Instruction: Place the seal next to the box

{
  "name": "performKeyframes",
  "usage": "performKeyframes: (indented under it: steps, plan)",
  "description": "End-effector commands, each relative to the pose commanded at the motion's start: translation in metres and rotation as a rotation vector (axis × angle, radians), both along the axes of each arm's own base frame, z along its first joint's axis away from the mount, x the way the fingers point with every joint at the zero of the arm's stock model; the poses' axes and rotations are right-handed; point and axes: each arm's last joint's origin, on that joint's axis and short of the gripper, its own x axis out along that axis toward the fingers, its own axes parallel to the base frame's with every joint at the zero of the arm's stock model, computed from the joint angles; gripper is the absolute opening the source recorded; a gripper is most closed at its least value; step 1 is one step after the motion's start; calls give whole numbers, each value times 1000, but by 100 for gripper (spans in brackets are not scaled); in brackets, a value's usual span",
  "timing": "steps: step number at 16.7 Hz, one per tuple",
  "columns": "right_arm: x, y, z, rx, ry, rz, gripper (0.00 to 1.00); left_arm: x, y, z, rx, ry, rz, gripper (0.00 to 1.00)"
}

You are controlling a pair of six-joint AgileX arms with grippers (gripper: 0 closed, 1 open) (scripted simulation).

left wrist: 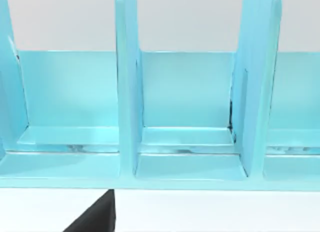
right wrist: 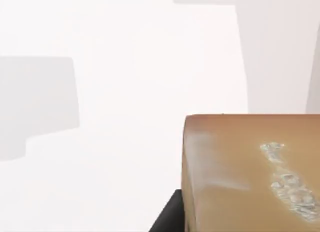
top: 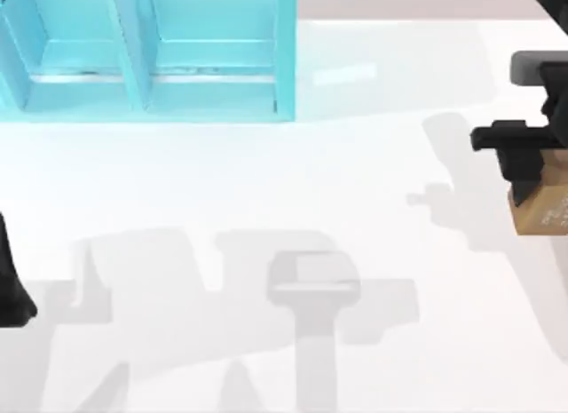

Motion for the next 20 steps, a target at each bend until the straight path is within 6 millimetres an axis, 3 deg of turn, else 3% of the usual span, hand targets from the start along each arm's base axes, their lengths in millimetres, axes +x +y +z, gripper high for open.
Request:
performKeyframes:
  steps: [3, 5, 12, 18, 20]
  plan:
    - [-30, -46, 9, -5, 10, 5, 0, 0, 0, 0, 0, 0, 0, 100]
    - [-41, -61, 10, -6, 19, 5, 0, 0, 0, 0, 0, 0, 0, 100]
    - [-42, -62, 5, -7, 21, 4, 0, 0, 0, 0, 0, 0, 0, 100]
    - [-43, -63, -47, -6, 18, 3, 0, 0, 0, 0, 0, 0, 0, 100]
    - [-44, -63, -55, -6, 21, 4, 0, 0, 0, 0, 0, 0, 0, 100]
